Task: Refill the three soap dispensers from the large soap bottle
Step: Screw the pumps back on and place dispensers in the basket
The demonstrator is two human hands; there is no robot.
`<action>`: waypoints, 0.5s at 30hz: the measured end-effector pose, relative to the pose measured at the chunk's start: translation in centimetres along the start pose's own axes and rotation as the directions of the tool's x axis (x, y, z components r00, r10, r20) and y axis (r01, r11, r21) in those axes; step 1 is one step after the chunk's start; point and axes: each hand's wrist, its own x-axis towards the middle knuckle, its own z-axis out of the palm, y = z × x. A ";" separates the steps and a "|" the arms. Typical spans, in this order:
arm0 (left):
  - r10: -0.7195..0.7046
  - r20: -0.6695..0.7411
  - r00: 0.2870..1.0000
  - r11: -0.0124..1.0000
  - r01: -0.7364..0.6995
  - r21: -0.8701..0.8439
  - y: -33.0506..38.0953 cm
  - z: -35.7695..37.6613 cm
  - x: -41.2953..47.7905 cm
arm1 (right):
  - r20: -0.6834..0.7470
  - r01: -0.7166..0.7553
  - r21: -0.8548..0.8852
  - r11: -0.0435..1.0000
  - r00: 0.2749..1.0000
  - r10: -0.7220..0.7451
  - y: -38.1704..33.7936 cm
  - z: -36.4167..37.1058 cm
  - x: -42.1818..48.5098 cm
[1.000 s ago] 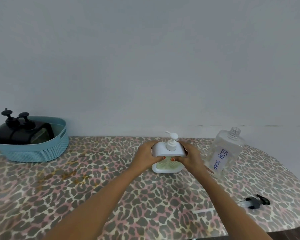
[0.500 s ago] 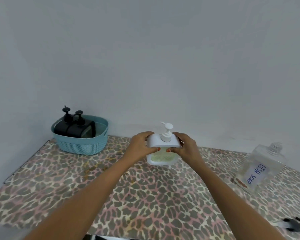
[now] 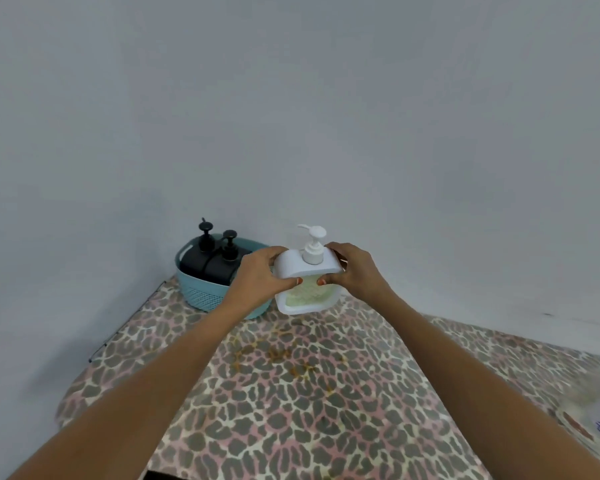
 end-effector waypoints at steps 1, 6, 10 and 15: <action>-0.002 -0.014 1.000 1.000 0.002 0.007 -0.4 -0.6 0.4 | 0.019 0.019 -0.021 1.000 1.000 -0.019 -0.5 0.2 1.0; -0.042 -0.106 0.993 0.999 0.043 0.012 -1.6 -2.9 2.0 | 0.106 0.096 -0.090 0.991 0.991 -0.086 -2.9 0.1 5.7; -0.050 -0.186 0.981 0.999 0.053 0.013 -1.5 -4.1 3.1 | 0.169 0.133 -0.095 0.986 0.979 -0.116 -4.2 -0.1 8.5; -0.084 -0.234 0.969 0.995 0.092 0.023 -1.9 -5.0 3.9 | 0.214 0.150 -0.067 0.987 0.968 -0.132 -5.0 0.5 10.8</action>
